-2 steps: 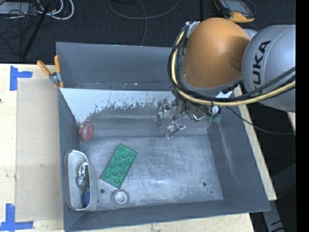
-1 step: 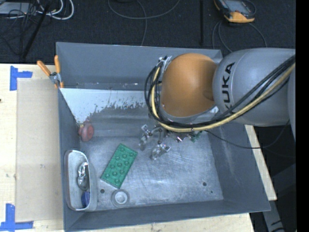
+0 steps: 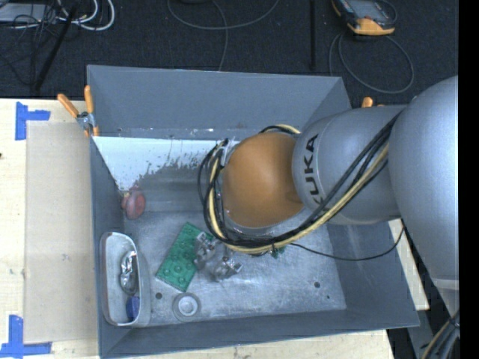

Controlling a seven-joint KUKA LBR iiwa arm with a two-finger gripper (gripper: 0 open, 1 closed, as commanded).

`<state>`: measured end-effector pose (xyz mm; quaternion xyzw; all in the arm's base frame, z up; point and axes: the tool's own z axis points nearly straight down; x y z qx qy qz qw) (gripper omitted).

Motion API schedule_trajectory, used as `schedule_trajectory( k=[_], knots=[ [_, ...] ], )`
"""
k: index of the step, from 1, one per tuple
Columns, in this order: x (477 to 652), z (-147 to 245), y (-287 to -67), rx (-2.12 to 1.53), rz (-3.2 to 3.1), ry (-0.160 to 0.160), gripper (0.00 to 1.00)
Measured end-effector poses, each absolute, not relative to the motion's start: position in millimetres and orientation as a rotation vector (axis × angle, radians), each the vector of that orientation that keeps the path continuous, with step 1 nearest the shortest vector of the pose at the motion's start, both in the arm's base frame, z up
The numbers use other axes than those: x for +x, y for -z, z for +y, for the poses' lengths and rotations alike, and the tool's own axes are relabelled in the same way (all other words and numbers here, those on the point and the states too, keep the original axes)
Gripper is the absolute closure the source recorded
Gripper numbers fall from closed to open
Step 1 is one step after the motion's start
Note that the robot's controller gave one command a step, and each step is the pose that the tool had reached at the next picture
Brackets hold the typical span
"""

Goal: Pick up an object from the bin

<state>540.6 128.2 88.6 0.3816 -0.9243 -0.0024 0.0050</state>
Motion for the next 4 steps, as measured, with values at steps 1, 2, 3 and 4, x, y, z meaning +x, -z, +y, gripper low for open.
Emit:
schedule_trajectory(
  k=[1,2,3,4],
  knots=[
    [543.9,127,-93,1.194,-2.905,0.002,0.00],
    [543.9,127,-93,1.194,-2.905,0.002,1.00],
    [569.8,139,-174,1.403,-2.820,-0.001,1.00],
    [594.1,145,-237,1.793,-2.588,-0.001,1.00]
  ],
)
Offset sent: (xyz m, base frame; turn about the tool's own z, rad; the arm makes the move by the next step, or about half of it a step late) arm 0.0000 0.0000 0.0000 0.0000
